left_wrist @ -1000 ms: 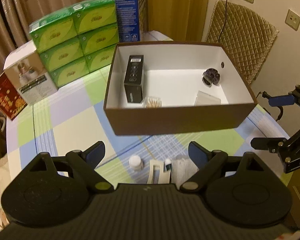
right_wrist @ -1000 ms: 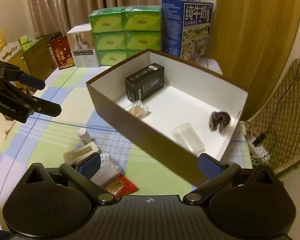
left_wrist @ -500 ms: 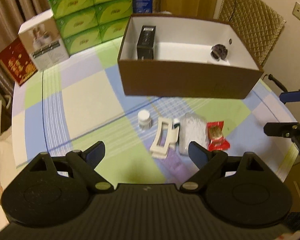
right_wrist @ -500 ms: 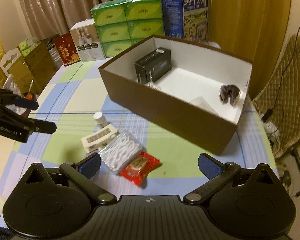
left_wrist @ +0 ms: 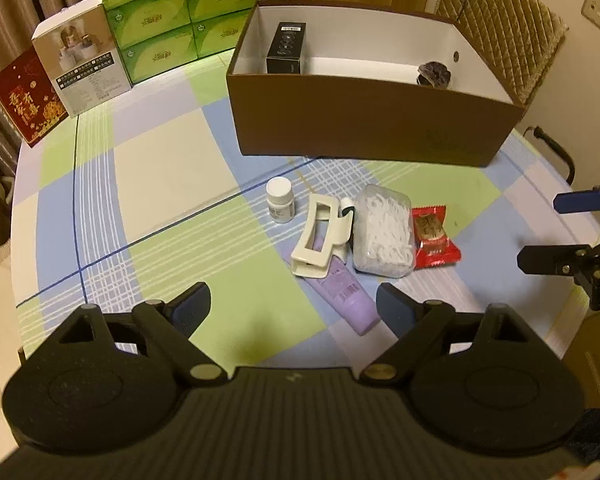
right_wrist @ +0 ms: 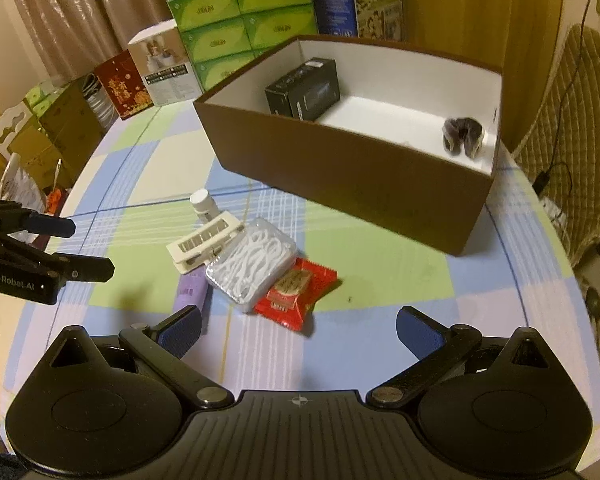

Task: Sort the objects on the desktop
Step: 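Withdraw both tools from the box back toward the remaining items, then lower the left tool onto the white hair clip while the right tool approaches the red candy packet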

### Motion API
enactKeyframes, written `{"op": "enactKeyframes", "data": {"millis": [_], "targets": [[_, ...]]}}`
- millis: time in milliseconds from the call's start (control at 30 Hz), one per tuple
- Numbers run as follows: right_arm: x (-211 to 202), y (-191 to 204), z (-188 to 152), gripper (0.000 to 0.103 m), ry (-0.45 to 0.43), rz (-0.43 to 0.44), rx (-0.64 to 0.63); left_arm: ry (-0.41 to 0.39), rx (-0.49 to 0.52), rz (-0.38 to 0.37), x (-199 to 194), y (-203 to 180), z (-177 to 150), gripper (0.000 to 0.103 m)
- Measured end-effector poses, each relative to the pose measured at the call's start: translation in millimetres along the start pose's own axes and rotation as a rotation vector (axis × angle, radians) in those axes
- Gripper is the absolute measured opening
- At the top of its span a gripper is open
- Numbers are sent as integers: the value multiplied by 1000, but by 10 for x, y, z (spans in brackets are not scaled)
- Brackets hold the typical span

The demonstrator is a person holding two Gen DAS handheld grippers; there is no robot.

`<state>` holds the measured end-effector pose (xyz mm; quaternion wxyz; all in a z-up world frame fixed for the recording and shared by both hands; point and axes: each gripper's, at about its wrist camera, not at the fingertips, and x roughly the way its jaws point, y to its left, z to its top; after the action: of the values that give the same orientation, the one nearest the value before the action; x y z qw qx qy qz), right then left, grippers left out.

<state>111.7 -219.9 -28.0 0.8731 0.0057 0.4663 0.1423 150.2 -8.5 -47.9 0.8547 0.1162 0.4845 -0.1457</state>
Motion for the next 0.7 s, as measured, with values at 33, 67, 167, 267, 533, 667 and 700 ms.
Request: {"op": "enactKeyframes", "data": {"millis": [33, 67, 167, 267, 533, 667, 700], "targets": [[17, 11, -15, 101, 4, -3, 3, 0, 15, 7, 17, -27, -19, 88], [30, 24, -35, 101, 7, -6, 5, 1, 27, 12, 35, -49, -39, 88], [80, 66, -89, 101, 23, 6, 11, 10, 33, -3, 83, -82, -75, 88], [133, 106, -144, 101, 41, 13, 12, 14, 33, -11, 115, -88, -73, 87], [199, 115, -154, 101, 40, 11, 26, 5, 29, -23, 209, -68, -44, 86], [252, 90, -131, 101, 32, -6, 34, 6, 32, -34, 308, -65, -18, 82], [277, 81, -129, 100, 32, -12, 35, 4, 33, -38, 337, -64, -6, 82]]}}
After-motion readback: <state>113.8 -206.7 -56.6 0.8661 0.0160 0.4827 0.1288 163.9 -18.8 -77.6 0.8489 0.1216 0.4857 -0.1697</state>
